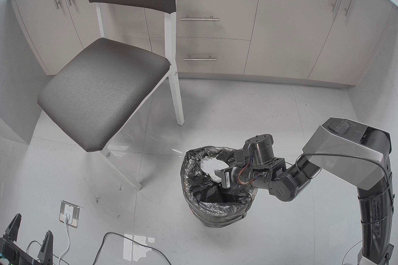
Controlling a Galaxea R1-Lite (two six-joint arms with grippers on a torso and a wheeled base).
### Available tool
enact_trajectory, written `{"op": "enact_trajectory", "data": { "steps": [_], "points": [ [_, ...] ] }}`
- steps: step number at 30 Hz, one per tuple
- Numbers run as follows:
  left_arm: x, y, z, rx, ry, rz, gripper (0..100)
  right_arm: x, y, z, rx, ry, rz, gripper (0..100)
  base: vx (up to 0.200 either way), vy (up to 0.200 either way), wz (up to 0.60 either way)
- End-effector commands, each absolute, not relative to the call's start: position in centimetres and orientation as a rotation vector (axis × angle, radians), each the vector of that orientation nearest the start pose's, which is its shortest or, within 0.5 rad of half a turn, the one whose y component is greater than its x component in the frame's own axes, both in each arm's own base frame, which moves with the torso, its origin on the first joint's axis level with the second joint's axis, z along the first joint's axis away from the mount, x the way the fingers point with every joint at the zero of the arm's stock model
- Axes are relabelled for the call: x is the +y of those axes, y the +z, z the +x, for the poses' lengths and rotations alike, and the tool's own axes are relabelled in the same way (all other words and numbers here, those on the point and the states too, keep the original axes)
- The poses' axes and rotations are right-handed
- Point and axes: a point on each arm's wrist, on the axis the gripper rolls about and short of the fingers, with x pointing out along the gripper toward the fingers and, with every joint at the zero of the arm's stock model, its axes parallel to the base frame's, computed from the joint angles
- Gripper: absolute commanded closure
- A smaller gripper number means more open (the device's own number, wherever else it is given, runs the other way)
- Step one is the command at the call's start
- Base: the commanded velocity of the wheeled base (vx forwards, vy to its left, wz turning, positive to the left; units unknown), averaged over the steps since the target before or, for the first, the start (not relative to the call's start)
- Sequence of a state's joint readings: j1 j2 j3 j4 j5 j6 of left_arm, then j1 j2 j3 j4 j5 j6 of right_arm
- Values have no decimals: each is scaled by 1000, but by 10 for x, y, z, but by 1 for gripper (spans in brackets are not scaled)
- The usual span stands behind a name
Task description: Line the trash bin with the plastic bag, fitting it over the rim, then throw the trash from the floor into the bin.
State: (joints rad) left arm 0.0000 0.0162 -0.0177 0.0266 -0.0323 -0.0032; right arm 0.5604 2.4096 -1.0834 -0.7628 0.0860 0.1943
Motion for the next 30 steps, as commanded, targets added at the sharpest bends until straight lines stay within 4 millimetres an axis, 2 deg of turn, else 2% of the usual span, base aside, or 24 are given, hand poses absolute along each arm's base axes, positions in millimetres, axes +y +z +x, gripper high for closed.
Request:
{"op": "enact_trajectory", "data": {
  "steps": [1, 10, 24, 25, 30],
  "points": [
    [-1, 76, -23, 22, -32, -5, 0, 229, -15, 359, 624, 571, 45, 100, 0, 0, 0],
    [-1, 76, -23, 23, -34, -5, 0, 229, -25, 360, 601, 552, 30, 100, 0, 0, 0],
    [-1, 76, -23, 23, -32, -7, 0, 230, -28, 361, 585, 552, 30, 100, 0, 0, 0],
    [-1, 76, -23, 23, -32, -7, 0, 230, -28, 361, 584, 552, 26, 0, 0, 0, 0],
    [-1, 76, -23, 23, -32, -7, 0, 230, -27, 361, 577, 550, 27, 0, 0, 0, 0]
  ]
}}
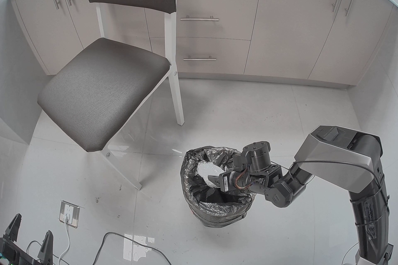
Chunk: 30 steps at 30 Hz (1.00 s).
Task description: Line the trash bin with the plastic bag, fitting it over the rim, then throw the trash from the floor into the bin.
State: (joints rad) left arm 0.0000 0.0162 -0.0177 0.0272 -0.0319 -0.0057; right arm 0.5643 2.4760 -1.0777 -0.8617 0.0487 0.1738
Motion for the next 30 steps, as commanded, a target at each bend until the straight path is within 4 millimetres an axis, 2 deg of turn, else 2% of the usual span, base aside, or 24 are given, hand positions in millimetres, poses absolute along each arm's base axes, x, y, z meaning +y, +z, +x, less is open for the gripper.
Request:
{"op": "enact_trajectory", "data": {
  "steps": [1, 30],
  "points": [
    [-1, 76, -23, 22, -32, -6, 0, 230, -27, 361, 577, 550, 27, 0, 0, 0, 0],
    [-1, 76, -23, 23, -32, -7, 0, 226, -17, 363, 551, 534, 18, 0, 0, 0, 0]
  ]
}}
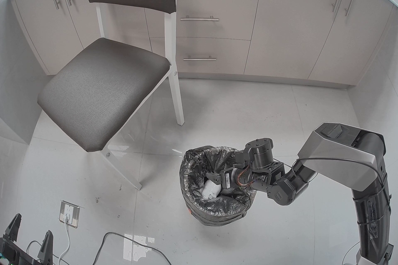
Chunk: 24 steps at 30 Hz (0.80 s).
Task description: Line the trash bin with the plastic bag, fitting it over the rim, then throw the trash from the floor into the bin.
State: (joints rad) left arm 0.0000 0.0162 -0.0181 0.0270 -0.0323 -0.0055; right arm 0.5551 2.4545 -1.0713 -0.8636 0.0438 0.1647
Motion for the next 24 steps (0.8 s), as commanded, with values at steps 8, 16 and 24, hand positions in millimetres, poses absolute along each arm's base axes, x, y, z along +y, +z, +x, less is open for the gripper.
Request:
{"op": "enact_trajectory", "data": {
  "steps": [8, 16, 24],
  "points": [
    [-1, 76, -23, 22, -32, -6, 0, 227, -18, 364, 517, 521, 18, 0, 0, 0, 0],
    [-1, 76, -23, 22, -32, -6, 0, 229, -19, 363, 515, 525, 21, 0, 0, 0, 0],
    [-1, 76, -23, 22, -32, -6, 0, 235, -41, 367, 439, 510, 39, 0, 0, 0, 0]
  ]
}}
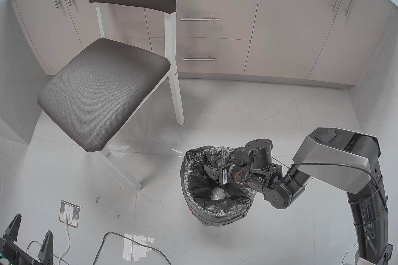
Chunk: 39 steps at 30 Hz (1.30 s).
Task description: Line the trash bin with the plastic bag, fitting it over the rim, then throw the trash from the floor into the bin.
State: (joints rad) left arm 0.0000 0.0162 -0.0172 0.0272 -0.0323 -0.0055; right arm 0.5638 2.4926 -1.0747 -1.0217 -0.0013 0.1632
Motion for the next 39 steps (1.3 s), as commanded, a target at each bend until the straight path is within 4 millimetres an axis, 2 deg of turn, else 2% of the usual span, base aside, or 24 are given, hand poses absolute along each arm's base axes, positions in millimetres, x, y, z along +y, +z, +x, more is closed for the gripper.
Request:
{"op": "enact_trajectory", "data": {
  "steps": [1, 7, 17, 26, 31, 35, 39],
  "points": [
    [-1, 76, -23, 20, -32, -6, 0, 236, -44, 367, 435, 506, 37, 0, 0, 0, 0],
    [-1, 76, -23, 20, -32, -6, 0, 239, -52, 369, 435, 496, 33, 0, 0, 0, 0],
    [-1, 76, -23, 22, -32, -6, 0, 247, -73, 390, 383, 390, 35, 0, 0, 0, 0],
    [-1, 76, -23, 23, -32, -7, 0, 248, -72, 393, 377, 372, 34, 0, 0, 0, 0],
    [-1, 76, -23, 20, -32, -6, 0, 245, -73, 388, 393, 371, 26, 0, 0, 0, 0],
    [-1, 76, -23, 23, -32, -7, 0, 244, -62, 387, 378, 375, 36, 0, 0, 0, 0],
    [-1, 76, -23, 23, -32, -7, 0, 241, -28, 375, 375, 413, 76, 0, 0, 0, 0]
  ]
}}
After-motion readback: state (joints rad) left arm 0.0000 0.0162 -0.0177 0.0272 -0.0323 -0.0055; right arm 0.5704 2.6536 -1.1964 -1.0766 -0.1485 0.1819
